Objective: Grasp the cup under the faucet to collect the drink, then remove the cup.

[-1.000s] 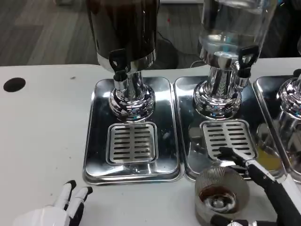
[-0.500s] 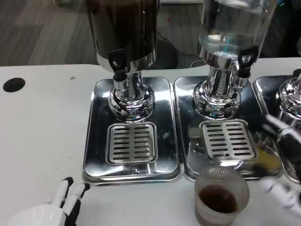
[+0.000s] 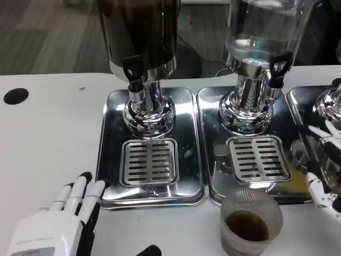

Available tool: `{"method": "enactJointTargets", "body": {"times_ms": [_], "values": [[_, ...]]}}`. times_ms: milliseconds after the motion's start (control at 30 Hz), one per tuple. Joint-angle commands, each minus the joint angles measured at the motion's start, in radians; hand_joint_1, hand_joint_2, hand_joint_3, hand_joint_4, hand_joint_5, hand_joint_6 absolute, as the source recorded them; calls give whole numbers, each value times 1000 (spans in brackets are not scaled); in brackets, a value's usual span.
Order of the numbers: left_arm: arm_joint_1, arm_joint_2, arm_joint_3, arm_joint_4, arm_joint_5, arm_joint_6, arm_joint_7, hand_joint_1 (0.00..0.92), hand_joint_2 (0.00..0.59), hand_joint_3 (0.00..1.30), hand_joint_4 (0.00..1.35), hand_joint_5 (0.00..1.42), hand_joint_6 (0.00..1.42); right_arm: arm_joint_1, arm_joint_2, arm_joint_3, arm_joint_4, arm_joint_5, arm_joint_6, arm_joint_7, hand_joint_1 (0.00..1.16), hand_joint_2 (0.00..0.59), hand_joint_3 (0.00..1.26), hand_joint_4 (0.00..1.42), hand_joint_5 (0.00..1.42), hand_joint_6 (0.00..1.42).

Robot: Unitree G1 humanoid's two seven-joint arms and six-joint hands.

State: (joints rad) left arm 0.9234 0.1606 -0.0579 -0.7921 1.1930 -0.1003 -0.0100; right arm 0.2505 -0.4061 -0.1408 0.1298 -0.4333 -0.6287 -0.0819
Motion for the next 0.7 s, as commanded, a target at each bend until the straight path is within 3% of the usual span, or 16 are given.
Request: {"method": "enactJointTargets", "body": {"times_ms": [33, 267, 700], "values": [[-55, 11, -5, 46, 19, 5, 9, 0, 170, 79, 0, 52, 203, -11, -16, 5, 10, -94, 43, -67, 558, 586, 200, 23, 23, 0], [-99, 18, 12, 77, 18, 23, 21, 0, 182, 64, 0, 38, 181, 25, -58, 3, -5, -161, 35, -129, 559, 586, 190, 34, 26, 0], [-101, 36, 11, 95, -4, 21, 59, 0, 163, 42, 0, 38, 175, 83, -80, -1, -50, -150, 33, -141, 550, 586, 189, 40, 37, 0]]}}
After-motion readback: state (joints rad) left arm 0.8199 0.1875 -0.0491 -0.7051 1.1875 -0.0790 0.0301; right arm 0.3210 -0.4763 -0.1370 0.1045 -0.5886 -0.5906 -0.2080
